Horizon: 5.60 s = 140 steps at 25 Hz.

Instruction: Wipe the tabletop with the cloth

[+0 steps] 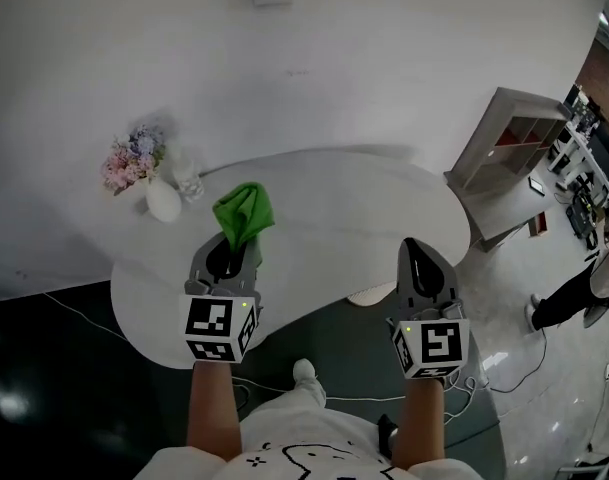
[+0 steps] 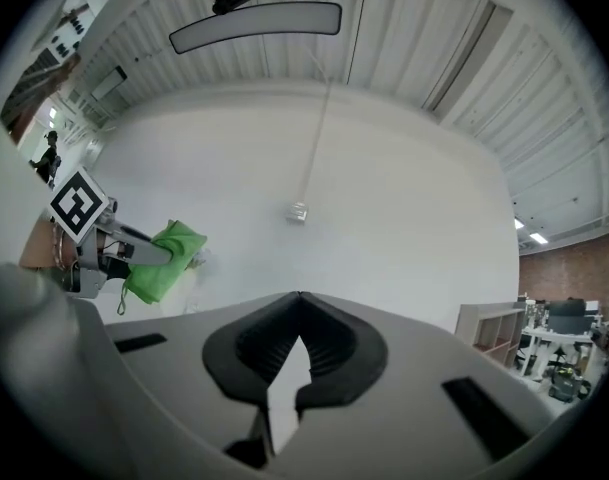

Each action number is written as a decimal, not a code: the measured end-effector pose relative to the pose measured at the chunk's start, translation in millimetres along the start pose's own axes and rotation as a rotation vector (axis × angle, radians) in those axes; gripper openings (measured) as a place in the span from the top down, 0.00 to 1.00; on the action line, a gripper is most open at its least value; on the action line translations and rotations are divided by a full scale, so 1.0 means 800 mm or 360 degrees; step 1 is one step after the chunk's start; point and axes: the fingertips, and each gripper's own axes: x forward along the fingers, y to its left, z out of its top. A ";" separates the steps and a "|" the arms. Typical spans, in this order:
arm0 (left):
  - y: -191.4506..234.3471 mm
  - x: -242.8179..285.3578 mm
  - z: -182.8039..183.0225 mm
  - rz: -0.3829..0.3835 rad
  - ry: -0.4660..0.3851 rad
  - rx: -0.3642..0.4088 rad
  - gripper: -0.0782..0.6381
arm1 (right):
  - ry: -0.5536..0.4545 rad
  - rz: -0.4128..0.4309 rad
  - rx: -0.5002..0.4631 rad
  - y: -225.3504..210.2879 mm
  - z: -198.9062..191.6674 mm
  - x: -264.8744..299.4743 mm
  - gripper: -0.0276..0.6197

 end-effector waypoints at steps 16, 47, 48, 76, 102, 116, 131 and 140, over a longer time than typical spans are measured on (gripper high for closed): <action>0.109 0.119 -0.071 0.0278 0.0249 -0.0373 0.82 | 0.0116 0.0280 0.0034 -0.002 -0.052 0.199 0.96; 0.245 0.266 -0.259 0.0754 0.0874 -0.0938 0.82 | 0.0296 0.0941 0.0053 0.062 -0.154 0.408 0.96; 0.250 0.272 -0.264 0.0774 0.0892 -0.0922 0.82 | 0.0304 0.0959 0.0054 0.064 -0.158 0.412 0.96; 0.335 0.342 -0.399 0.1134 0.1596 -0.0434 0.82 | 0.0480 0.1075 0.0169 0.061 -0.240 0.478 0.96; 0.324 0.369 -0.403 0.0961 0.1390 -0.0801 0.82 | 0.0509 0.0819 0.0263 0.058 -0.240 0.480 0.96; 0.295 0.390 -0.398 0.0862 0.1336 -0.0896 0.82 | 0.0485 0.0771 0.0170 0.058 -0.224 0.449 0.96; 0.257 0.421 -0.392 0.0924 0.1357 -0.0815 0.82 | 0.0506 0.0792 0.0174 -0.003 -0.242 0.449 0.96; 0.248 0.437 -0.390 0.0973 0.1311 -0.0817 0.82 | 0.0518 0.0843 0.0180 -0.030 -0.258 0.448 0.96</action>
